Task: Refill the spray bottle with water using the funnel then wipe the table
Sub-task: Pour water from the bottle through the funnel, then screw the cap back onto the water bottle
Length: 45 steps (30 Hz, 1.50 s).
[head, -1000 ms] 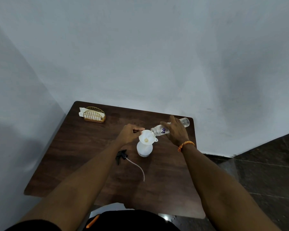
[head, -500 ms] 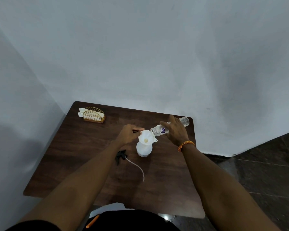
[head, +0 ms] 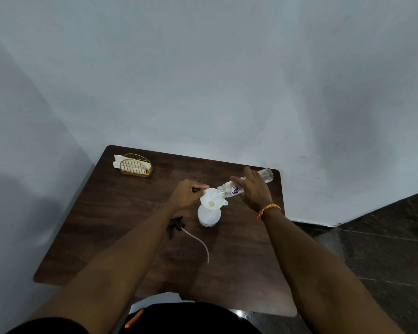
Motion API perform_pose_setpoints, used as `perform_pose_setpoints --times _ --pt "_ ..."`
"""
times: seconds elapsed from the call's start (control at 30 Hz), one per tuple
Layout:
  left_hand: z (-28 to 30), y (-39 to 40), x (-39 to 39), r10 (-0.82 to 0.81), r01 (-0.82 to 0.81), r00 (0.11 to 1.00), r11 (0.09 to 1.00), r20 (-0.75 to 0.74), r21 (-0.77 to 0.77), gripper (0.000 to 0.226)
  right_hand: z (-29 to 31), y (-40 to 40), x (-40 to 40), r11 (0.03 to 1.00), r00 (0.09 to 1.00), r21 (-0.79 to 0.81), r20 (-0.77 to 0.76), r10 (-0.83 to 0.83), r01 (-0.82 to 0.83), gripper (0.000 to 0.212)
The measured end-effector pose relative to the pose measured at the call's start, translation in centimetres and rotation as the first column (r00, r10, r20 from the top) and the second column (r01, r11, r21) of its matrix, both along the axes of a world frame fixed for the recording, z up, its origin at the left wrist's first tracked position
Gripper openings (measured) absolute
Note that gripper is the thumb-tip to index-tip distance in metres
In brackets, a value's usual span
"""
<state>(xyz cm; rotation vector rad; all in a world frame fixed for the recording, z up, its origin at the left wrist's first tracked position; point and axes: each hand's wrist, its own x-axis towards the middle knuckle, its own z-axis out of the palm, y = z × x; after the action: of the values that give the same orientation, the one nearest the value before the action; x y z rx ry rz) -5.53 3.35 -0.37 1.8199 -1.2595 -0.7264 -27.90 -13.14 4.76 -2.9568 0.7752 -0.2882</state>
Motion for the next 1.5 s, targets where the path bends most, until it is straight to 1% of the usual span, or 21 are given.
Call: perform_pose_setpoints --times 0.23,0.43,0.6,0.67,0.7,0.77,0.8,0.87,0.9,0.93,1.0,1.03,1.07,1.13,1.2,1.27,1.3,1.37,1.4,1.47,1.5 --pt "-0.1 -0.4 0.4 0.000 0.001 1.000 1.000 -0.009 0.028 0.025 -0.8 -0.3 0.3 0.999 1.000 0.048 -0.020 0.003 -0.002 0.047" --pt "0.1 -0.8 0.9 -0.011 0.014 0.999 0.998 -0.048 0.067 0.022 -1.7 -0.8 0.4 0.979 0.999 0.200 -0.040 -0.020 0.028 0.053" --pt "0.5 -1.3 0.9 0.004 0.008 0.991 0.996 -0.135 0.092 0.017 -2.5 -1.6 0.5 0.926 0.998 0.376 0.039 -0.056 0.037 0.054" --pt "0.8 -1.7 1.2 0.051 -0.025 0.974 0.993 -0.221 0.119 0.019 -2.8 -2.1 0.6 0.899 0.991 0.434 0.089 -0.100 0.052 0.059" --pt "0.8 -1.9 1.6 0.102 -0.065 0.954 0.989 -0.281 0.136 0.024 -3.0 -2.3 0.6 0.887 0.986 0.457 0.109 -0.126 0.063 0.061" --pt "0.1 -2.1 2.8 0.229 -0.182 0.919 0.969 -0.322 0.169 0.028 -3.6 -3.0 0.8 0.863 0.975 0.496 0.124 -0.183 0.099 0.057" --pt "-0.6 -2.2 3.6 0.290 -0.249 0.918 0.952 -0.271 0.177 0.026 -4.0 -3.4 1.0 0.844 0.968 0.523 0.130 -0.214 0.116 0.055" --pt "-2.3 -2.0 5.1 0.375 -0.354 0.923 0.914 -0.083 0.197 0.020 -4.7 -4.0 1.6 0.796 0.947 0.587 0.148 -0.283 0.146 0.052" --pt "-3.6 -2.0 5.9 0.394 -0.387 0.919 0.900 0.007 0.203 0.021 -5.0 -4.2 2.0 0.769 0.935 0.619 0.154 -0.319 0.160 0.051" --pt "-4.6 -1.9 6.6 0.372 -0.379 0.925 0.901 0.075 0.212 0.024 -5.2 -4.4 2.5 0.743 0.924 0.647 0.154 -0.349 0.173 0.051" --pt "-7.4 -1.8 7.6 0.190 -0.244 0.949 0.948 0.250 0.206 0.033 -6.0 -4.6 3.5 0.695 0.913 0.694 0.136 -0.385 0.190 0.054" --pt "-10.0 -1.9 8.0 0.083 -0.149 0.944 0.970 0.319 0.191 0.041 -6.4 -4.6 3.9 0.675 0.913 0.713 0.124 -0.390 0.191 0.055" --pt "-11.2 -2.1 8.0 0.007 -0.090 0.935 0.972 0.354 0.217 0.048 -7.0 -4.6 4.4 0.652 0.912 0.734 0.113 -0.394 0.191 0.056" --pt "-13.6 -3.0 7.5 -0.001 -0.079 0.961 0.957 0.277 0.278 0.058 -8.0 -4.6 5.3 0.616 0.908 0.765 0.104 -0.406 0.188 0.056" --pt "-12.8 -3.7 6.2 -0.052 -0.022 0.971 0.953 0.233 0.303 0.054 -8.8 -4.5 5.9 0.591 0.904 0.784 0.097 -0.417 0.189 0.057" --pt "-14.7 -3.9 6.0 -0.132 0.058 0.963 0.953 0.234 0.297 0.050 -9.3 -4.7 6.3 0.567 0.896 0.803 0.100 -0.433 0.184 0.062" --pt "-14.9 -4.1 6.2 -0.136 0.065 0.970 0.943 0.201 0.327 0.051 -9.5 -4.8 6.4 0.552 0.894 0.814 0.097 -0.438 0.182 0.065" --pt "-17.2 -4.0 7.2 -0.125 0.034 0.969 0.922 0.213 0.385 0.052 -9.8 -5.0 6.5 0.531 0.899 0.831 0.094 -0.428 0.166 0.066" --pt "-16.3 -3.9 7.1 -0.134 0.029 0.966 0.907 0.223 0.419 0.051 -10.0 -5.1 6.5 0.531 0.902 0.832 0.097 -0.420 0.158 0.066" --pt "-14.7 -4.5 6.6 -0.076 -0.008 0.971 0.937 0.226 0.349 0.035 -10.1 -5.2 6.4 0.530 0.905 0.833 0.094 -0.415 0.157 0.066" --pt "-13.7 -5.2 6.6 0.020 -0.083 0.971 0.963 0.238 0.258 0.024 -10.1 -5.3 6.4 0.525 0.906 0.836 0.090 -0.414 0.157 0.067"
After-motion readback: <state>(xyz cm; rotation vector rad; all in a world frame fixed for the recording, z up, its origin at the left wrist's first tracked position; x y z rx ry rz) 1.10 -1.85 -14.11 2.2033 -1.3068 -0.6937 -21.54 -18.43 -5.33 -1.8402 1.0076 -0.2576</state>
